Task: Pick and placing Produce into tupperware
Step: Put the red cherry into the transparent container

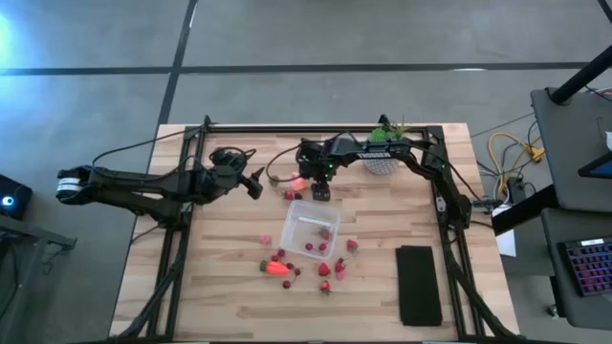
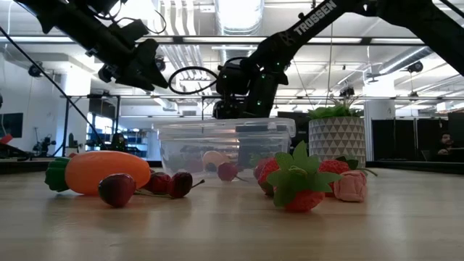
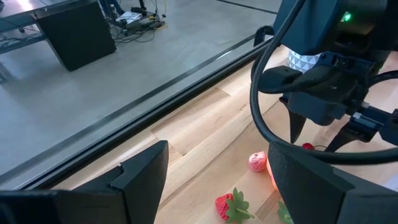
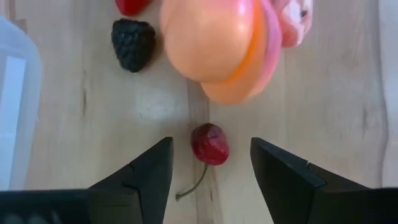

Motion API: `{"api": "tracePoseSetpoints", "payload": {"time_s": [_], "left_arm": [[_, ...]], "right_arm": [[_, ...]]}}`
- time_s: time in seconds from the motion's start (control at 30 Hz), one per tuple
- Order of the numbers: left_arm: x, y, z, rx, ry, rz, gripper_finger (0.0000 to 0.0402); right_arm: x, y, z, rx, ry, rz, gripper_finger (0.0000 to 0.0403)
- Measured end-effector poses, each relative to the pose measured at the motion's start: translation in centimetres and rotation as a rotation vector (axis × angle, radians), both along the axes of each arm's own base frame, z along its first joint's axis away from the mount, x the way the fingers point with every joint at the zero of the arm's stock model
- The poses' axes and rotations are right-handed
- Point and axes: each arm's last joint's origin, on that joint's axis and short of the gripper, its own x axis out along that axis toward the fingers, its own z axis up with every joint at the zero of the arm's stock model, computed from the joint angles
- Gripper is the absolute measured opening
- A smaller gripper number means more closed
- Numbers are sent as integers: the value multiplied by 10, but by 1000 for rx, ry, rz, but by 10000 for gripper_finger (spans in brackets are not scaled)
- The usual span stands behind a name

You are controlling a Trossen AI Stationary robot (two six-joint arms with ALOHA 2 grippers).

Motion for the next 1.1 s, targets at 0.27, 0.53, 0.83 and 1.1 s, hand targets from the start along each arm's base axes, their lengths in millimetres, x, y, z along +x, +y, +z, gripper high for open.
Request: {"api": "tracePoseSetpoints", "payload": {"time_s": [0.27, 0.53, 0.83, 1.1], "left_arm": [[0, 0, 0, 0, 0, 0, 262], [0, 0, 0, 0, 1, 0, 262], [0, 0, 0, 1, 0, 1, 262], [0, 0, 0, 1, 0, 1, 262]], "right_arm": [[0, 0, -1, 1, -7, -21, 155], [1, 0, -8, -14, 12, -46, 121], [4, -2, 3, 11, 11, -116, 70], [9, 6, 63, 82, 3, -138, 52]]}}
